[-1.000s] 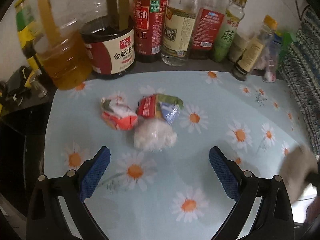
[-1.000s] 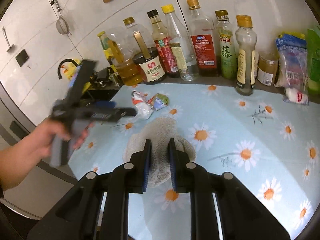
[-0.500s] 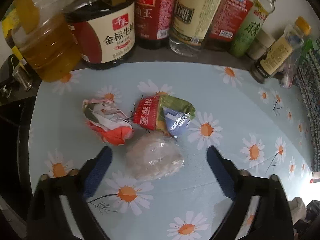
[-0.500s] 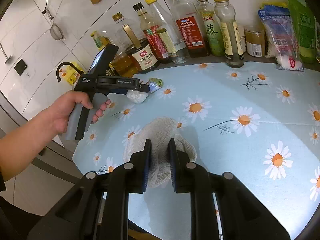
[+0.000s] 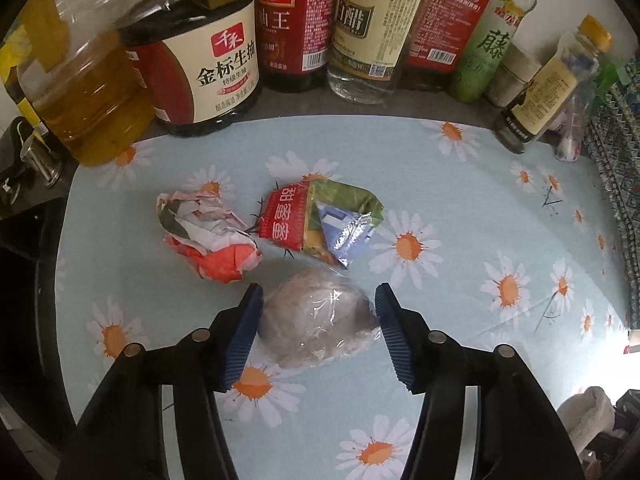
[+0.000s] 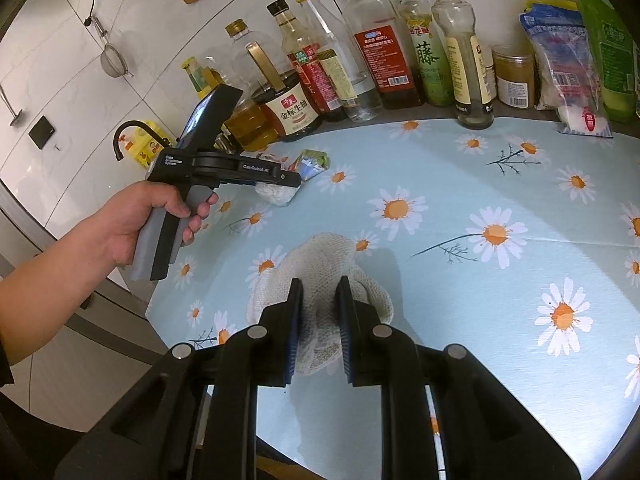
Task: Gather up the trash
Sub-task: 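Grasp the balled clear plastic bag with the left tool while the right tool holds the cloth, then carry the plastic bag and cloth down over the trash bin with both tools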
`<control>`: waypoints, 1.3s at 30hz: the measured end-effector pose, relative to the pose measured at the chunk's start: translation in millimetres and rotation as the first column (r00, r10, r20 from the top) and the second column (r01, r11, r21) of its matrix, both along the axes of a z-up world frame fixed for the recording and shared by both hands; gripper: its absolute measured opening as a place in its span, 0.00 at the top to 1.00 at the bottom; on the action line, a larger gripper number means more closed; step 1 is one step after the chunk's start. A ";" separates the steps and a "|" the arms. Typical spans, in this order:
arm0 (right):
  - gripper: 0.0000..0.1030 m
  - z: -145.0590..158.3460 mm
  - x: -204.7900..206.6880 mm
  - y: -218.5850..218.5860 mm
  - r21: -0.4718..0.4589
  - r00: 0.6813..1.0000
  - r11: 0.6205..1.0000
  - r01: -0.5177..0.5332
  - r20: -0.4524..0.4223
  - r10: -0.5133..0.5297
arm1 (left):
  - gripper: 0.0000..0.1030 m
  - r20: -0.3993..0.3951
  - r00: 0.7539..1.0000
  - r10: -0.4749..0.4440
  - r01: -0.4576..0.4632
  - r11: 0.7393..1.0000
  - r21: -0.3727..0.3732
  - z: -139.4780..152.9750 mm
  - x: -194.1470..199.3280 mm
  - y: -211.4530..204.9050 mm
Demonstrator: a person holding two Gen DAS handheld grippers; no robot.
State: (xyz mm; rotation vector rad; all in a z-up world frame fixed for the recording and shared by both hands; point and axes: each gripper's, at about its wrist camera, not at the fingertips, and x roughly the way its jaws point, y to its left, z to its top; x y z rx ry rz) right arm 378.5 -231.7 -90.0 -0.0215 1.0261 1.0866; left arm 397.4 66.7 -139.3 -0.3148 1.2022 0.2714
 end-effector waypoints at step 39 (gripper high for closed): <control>0.81 -22.6 -131.4 62.2 -0.070 0.994 0.994 -0.078 -0.085 0.072 | 0.46 0.200 0.970 -0.134 0.154 0.984 -0.086 34.4 -252.4 -31.2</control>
